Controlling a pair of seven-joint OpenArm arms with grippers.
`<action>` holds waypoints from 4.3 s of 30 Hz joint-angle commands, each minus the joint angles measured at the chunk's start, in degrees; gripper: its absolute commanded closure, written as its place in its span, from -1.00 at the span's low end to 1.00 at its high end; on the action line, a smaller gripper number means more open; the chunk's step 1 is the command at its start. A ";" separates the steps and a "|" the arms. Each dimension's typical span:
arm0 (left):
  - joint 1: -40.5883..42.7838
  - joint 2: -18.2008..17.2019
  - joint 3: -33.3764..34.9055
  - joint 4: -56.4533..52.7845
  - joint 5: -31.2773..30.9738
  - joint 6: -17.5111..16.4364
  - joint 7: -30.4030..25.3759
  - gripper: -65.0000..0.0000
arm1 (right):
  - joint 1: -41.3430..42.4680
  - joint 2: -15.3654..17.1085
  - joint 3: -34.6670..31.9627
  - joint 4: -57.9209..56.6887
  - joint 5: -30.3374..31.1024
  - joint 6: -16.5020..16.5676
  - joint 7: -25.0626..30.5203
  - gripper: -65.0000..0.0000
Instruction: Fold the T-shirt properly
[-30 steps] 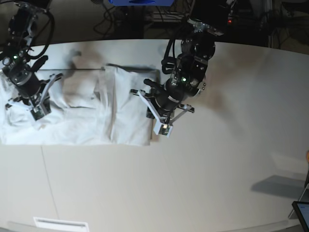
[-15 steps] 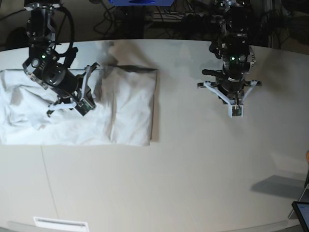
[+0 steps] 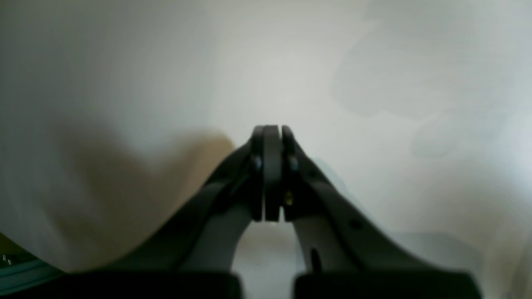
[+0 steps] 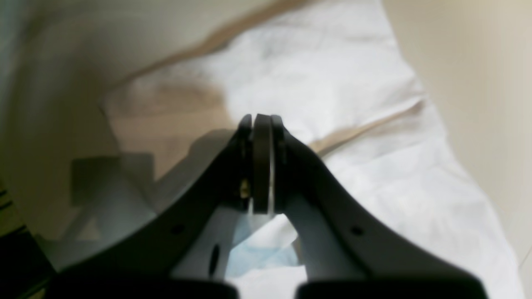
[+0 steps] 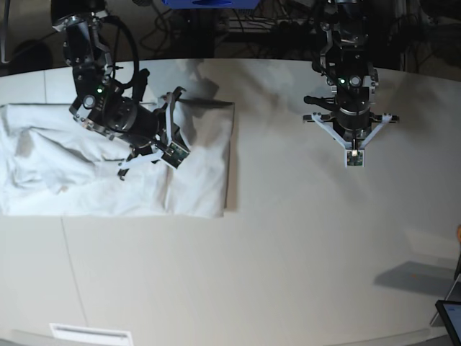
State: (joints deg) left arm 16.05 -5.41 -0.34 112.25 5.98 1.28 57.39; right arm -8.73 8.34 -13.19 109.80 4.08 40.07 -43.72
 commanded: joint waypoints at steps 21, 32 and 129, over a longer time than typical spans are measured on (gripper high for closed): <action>-0.54 -0.26 -0.50 1.03 0.57 0.00 -0.90 1.00 | 3.41 -0.21 17.72 -14.90 0.89 -0.07 3.94 0.98; -0.45 -0.17 0.03 1.03 0.57 0.00 -0.90 1.00 | 5.61 -0.12 14.64 -1.89 1.15 -0.07 2.01 0.98; -15.75 5.98 28.08 -11.89 -16.22 -0.27 -1.43 -0.15 | 3.50 0.06 38.03 -6.28 0.80 -0.07 0.52 0.96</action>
State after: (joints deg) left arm 1.10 0.30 27.55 99.26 -10.15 1.28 57.08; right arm -5.93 7.81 24.53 102.59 4.27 40.07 -44.47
